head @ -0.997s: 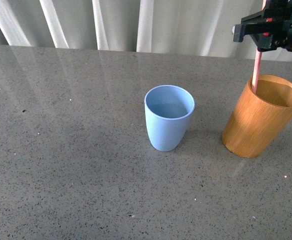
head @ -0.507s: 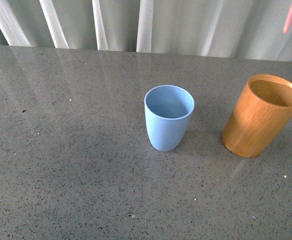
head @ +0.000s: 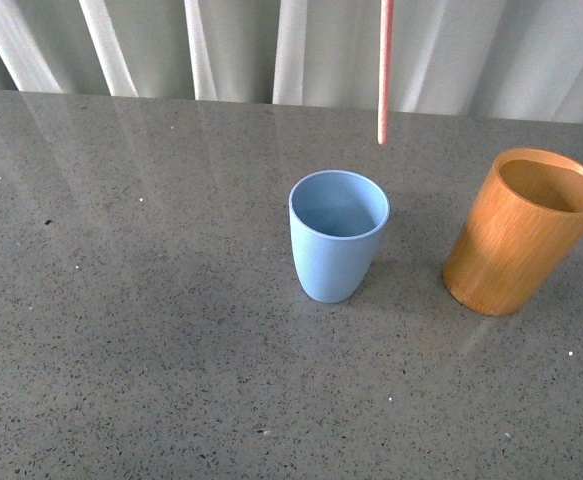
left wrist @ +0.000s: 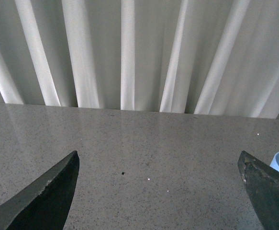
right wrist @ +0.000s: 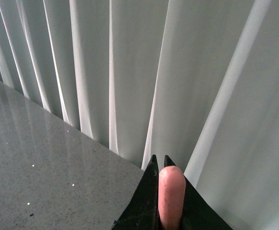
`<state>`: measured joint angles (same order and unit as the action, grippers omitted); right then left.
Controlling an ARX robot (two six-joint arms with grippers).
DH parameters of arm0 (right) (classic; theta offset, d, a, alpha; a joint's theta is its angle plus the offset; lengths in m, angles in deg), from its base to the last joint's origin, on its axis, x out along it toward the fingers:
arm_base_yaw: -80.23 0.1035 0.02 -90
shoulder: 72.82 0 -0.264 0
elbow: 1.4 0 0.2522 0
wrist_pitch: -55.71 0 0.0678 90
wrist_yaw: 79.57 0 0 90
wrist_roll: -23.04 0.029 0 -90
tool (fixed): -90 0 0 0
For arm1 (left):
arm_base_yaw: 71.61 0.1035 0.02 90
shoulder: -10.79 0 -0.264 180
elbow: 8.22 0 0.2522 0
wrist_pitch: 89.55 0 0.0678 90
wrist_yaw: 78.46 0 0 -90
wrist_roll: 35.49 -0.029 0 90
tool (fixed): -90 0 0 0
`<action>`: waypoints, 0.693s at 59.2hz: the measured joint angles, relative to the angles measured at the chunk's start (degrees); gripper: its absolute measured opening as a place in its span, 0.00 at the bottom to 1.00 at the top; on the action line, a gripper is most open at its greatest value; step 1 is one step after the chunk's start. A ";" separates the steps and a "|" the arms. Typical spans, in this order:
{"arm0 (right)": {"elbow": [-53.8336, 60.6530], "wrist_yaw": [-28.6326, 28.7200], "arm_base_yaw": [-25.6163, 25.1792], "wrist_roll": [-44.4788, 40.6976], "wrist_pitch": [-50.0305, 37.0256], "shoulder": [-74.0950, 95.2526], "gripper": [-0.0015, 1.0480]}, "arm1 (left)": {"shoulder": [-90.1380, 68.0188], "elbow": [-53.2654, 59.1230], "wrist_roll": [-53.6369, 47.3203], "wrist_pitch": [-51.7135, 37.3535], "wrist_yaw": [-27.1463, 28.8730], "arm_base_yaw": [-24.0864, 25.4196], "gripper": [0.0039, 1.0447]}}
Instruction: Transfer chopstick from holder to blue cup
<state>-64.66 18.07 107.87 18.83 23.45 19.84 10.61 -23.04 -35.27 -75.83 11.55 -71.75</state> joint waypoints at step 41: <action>-1.51 -0.04 2.05 3.50 -5.27 10.86 0.01 | 0.00 0.00 0.00 0.00 0.00 0.00 0.94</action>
<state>-66.17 18.02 109.93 22.33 18.19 30.70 10.61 -23.04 -35.27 -75.83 11.55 -71.75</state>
